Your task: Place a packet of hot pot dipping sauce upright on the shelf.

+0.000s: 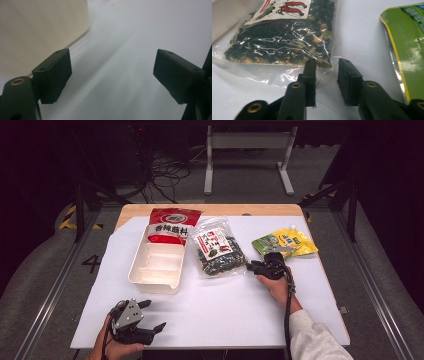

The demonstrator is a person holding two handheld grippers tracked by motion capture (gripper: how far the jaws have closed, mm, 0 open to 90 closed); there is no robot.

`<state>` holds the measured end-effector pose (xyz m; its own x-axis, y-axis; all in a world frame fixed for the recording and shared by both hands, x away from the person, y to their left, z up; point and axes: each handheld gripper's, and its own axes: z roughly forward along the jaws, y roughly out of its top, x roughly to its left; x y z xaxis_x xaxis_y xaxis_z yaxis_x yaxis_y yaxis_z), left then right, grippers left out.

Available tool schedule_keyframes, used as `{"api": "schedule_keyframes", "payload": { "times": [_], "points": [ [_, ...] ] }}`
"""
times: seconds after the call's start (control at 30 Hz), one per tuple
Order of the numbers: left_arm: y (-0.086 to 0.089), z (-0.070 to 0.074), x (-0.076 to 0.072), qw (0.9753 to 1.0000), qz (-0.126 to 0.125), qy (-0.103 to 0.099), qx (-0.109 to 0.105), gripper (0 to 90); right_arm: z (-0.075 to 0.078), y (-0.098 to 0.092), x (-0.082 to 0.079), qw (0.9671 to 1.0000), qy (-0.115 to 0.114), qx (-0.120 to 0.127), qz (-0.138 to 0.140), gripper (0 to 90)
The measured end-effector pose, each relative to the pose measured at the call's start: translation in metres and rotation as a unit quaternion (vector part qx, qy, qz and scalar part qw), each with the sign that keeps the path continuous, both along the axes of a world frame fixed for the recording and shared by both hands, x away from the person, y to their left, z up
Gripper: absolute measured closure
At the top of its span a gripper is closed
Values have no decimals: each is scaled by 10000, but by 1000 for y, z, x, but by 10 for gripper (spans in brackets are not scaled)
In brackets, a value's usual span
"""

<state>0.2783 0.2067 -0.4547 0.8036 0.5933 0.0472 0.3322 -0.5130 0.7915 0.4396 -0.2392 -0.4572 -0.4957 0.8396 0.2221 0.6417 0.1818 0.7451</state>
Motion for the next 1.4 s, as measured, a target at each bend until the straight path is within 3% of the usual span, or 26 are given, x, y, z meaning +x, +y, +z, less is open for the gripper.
{"api": "schedule_keyframes", "payload": {
  "times": [0.23,0.4,0.8,1.07,1.4],
  "points": [
    [0,-1,0,10000,-14,17,1,163,1,-1,-1,9999,-84,51,48,821],
    [-1,-1,0,10000,-26,28,3,164,2,1,-2,9998,-163,-61,84,882],
    [0,0,-1,10000,-36,28,-61,166,12,4,-11,9986,-295,-208,379,900],
    [-1,1,-3,9999,-63,19,-82,166,18,4,-37,9966,-241,-374,696,900],
    [-4,2,-4,9999,-119,28,-102,166,20,-15,-80,9938,-123,-402,1027,900]
  ]
}}
